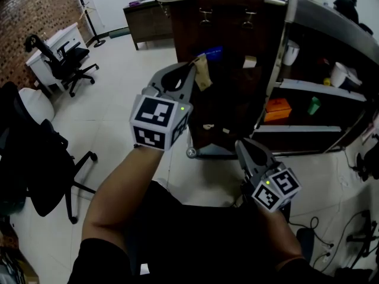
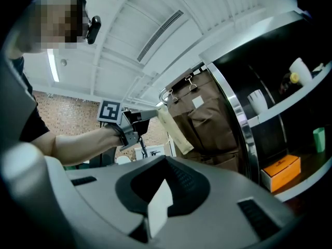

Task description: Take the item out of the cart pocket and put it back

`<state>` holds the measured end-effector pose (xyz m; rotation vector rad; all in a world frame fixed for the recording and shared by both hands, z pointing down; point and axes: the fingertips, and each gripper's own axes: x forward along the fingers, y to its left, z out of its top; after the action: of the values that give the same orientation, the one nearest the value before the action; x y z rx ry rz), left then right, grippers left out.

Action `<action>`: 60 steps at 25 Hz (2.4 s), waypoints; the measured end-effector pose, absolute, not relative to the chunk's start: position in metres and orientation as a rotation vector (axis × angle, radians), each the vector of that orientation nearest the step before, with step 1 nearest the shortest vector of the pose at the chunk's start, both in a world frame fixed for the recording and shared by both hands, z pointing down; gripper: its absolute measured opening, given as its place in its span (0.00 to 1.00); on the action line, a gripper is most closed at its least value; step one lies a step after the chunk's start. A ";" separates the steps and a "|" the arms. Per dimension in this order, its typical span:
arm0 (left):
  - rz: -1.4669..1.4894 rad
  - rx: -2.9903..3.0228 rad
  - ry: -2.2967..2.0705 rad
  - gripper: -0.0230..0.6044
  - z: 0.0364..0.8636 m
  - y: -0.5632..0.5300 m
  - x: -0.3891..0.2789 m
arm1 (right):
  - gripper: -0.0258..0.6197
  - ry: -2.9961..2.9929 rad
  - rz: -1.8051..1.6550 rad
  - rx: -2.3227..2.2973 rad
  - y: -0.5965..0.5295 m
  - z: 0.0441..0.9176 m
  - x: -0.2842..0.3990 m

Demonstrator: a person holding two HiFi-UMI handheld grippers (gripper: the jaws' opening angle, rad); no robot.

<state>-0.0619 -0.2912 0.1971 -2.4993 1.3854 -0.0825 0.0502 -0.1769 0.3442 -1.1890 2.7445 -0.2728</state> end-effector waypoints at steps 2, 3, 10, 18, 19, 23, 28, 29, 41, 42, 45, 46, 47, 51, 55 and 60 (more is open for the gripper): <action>-0.092 -2.498 1.398 0.04 0.202 -0.301 -0.063 | 0.06 2.742 -0.279 -1.197 -0.178 0.346 0.053; -0.100 -2.496 1.405 0.04 0.204 -0.307 -0.063 | 0.06 2.741 -0.283 -1.200 -0.178 0.348 0.054; -0.154 -2.510 1.453 0.04 0.231 -0.341 -0.058 | 0.06 2.743 -0.304 -1.213 -0.183 0.356 0.055; -0.260 -2.538 1.505 0.04 0.282 -0.371 -0.052 | 0.06 2.746 -0.327 -1.224 -0.187 0.364 0.057; -0.281 -2.545 1.512 0.04 0.291 -0.375 -0.052 | 0.06 2.747 -0.329 -1.226 -0.187 0.366 0.057; -0.348 -2.577 1.542 0.04 0.326 -0.388 -0.050 | 0.06 2.751 -0.327 -1.235 -0.189 0.368 0.058; -0.400 -2.613 1.556 0.04 0.359 -0.390 -0.041 | 0.06 2.749 -0.332 -1.250 -0.191 0.370 0.062; -0.410 -2.620 1.559 0.04 0.365 -0.390 -0.040 | 0.06 2.750 -0.333 -1.250 -0.191 0.370 0.062; -0.470 -2.646 1.560 0.04 0.391 -0.394 -0.039 | 0.06 2.749 -0.340 -1.250 -0.191 0.372 0.062; -0.467 -2.654 1.557 0.04 0.391 -0.394 -0.038 | 0.06 2.750 -0.339 -1.249 -0.190 0.372 0.061; -0.452 -2.690 1.552 0.07 0.392 -0.391 -0.037 | 0.06 2.751 -0.339 -1.247 -0.190 0.372 0.061; -0.454 -2.698 1.551 0.10 0.393 -0.390 -0.037 | 0.06 2.751 -0.339 -1.247 -0.190 0.372 0.061; -0.458 -2.702 1.549 0.14 0.393 -0.390 -0.036 | 0.06 2.751 -0.338 -1.247 -0.189 0.371 0.061; -0.427 -2.714 1.552 0.17 0.380 -0.385 -0.039 | 0.06 2.750 -0.327 -1.241 -0.186 0.367 0.059; -0.260 -2.719 1.529 0.17 0.327 -0.367 -0.039 | 0.06 2.747 -0.318 -1.234 -0.183 0.363 0.058; -0.070 -2.726 1.450 0.04 0.276 -0.316 -0.039 | 0.06 2.750 -0.304 -1.217 -0.180 0.358 0.054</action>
<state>-0.0386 -0.3164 0.2758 -2.7256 1.4505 -0.0700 0.0540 -0.1799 0.3577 -1.2171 2.7505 -0.3035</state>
